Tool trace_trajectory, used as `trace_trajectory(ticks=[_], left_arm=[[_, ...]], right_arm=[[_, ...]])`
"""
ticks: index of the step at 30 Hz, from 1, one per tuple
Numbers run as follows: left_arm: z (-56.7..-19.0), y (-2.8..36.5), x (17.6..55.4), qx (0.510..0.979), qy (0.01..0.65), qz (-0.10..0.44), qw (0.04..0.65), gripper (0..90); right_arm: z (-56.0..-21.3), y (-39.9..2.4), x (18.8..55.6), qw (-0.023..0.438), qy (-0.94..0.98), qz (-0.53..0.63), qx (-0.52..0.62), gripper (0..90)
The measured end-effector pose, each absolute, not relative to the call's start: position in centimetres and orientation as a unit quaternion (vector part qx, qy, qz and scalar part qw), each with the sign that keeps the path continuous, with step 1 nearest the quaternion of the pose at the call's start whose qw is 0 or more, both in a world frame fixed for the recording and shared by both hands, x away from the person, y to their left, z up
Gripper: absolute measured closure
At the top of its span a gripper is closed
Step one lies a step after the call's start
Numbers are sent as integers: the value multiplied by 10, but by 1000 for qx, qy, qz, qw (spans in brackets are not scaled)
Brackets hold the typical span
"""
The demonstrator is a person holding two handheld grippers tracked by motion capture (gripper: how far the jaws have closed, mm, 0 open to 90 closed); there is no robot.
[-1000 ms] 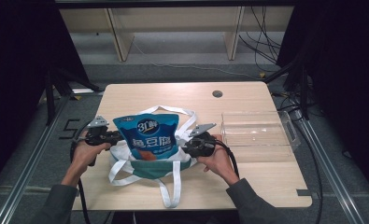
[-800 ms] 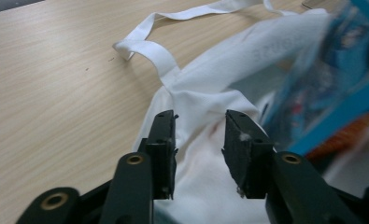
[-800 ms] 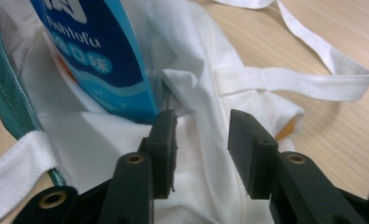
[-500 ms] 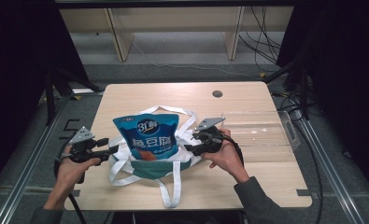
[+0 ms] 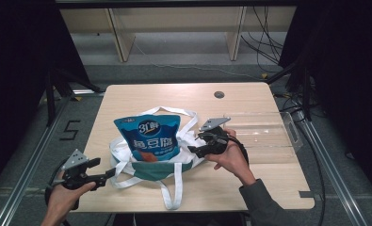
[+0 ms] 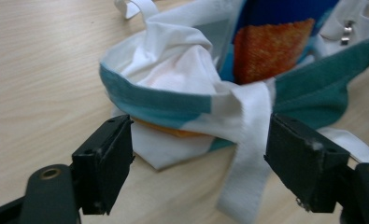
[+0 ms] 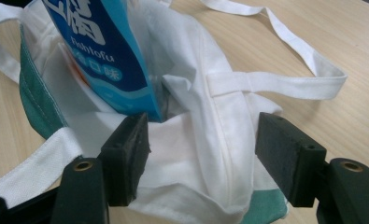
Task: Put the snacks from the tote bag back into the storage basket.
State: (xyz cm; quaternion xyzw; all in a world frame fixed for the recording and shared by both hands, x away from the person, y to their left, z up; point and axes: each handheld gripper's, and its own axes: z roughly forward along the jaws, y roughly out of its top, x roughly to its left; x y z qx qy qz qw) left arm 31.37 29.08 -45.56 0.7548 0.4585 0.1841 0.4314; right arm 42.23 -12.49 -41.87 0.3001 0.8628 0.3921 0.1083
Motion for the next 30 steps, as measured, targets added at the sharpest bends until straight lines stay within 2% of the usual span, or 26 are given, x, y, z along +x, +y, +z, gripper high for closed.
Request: trace_trajectory(ticks=[6, 16, 18, 21, 26, 28, 30], left_arm=[[-456, 283, 299, 756, 449, 205, 430, 196], [-465, 271, 287, 789, 409, 196, 415, 192], [-466, 273, 287, 807, 393, 200, 392, 195], [-472, 270, 286, 791, 411, 197, 408, 195], [-479, 269, 285, 801, 405, 192, 397, 196], [-480, 272, 286, 819, 386, 198, 376, 196], [-482, 270, 285, 814, 396, 201, 374, 195]], right_arm=[[-413, -129, 423, 110, 859, 400, 300, 337], [-394, -126, 419, 115, 868, 404, 266, 286], [-386, -125, 416, 115, 869, 405, 259, 271], [-372, -123, 413, 113, 873, 408, 241, 252], [-348, -112, 414, 134, 889, 389, 202, 217], [-337, -105, 414, 122, 892, 388, 196, 212], [-328, -98, 417, 117, 898, 382, 186, 201]])
